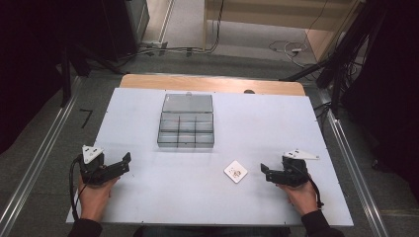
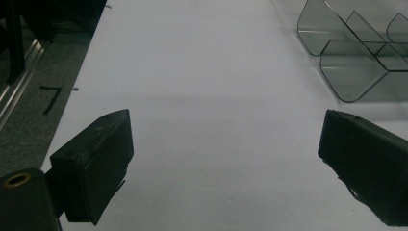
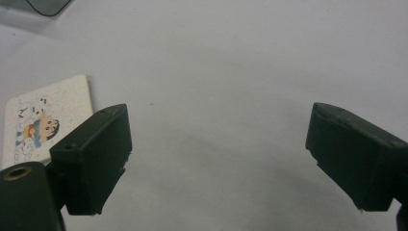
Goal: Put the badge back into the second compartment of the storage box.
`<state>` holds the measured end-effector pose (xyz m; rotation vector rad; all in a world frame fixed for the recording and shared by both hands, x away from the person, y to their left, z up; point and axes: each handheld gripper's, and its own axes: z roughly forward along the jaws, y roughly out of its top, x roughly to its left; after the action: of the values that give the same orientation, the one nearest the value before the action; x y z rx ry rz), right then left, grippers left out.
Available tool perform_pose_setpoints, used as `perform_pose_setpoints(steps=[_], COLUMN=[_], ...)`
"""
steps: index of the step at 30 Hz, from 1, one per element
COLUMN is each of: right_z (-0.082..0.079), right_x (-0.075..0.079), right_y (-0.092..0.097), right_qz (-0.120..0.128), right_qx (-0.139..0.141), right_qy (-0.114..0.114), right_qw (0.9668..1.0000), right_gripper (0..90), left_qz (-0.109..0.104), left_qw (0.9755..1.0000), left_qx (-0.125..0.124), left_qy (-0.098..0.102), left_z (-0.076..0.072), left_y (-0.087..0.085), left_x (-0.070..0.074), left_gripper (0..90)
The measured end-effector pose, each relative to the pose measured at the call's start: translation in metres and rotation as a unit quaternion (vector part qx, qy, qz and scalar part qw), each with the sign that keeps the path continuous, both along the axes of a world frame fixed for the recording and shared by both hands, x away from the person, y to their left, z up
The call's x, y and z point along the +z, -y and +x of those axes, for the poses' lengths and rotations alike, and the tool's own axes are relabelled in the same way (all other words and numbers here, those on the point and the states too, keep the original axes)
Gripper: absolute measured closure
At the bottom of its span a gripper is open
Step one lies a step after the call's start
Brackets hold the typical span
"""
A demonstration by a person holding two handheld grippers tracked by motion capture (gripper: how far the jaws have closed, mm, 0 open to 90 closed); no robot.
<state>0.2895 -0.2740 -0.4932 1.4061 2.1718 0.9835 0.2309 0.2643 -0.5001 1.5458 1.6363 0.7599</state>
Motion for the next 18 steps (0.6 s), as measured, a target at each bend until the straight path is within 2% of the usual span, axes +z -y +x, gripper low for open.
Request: perform_pose_setpoints(steps=[18], right_z=[0.000], right_x=[-0.001], right_y=[-0.019], right_qz=[0.000], right_qx=[0.025], right_qy=[-0.001], right_qw=[0.9997], right_gripper=[7.7], left_qz=[-0.005], left_qw=[1.0000], left_qx=[0.001], left_qy=[0.001], left_z=[0.000], left_y=[-0.001], left_x=[0.000], left_gripper=[5.5])
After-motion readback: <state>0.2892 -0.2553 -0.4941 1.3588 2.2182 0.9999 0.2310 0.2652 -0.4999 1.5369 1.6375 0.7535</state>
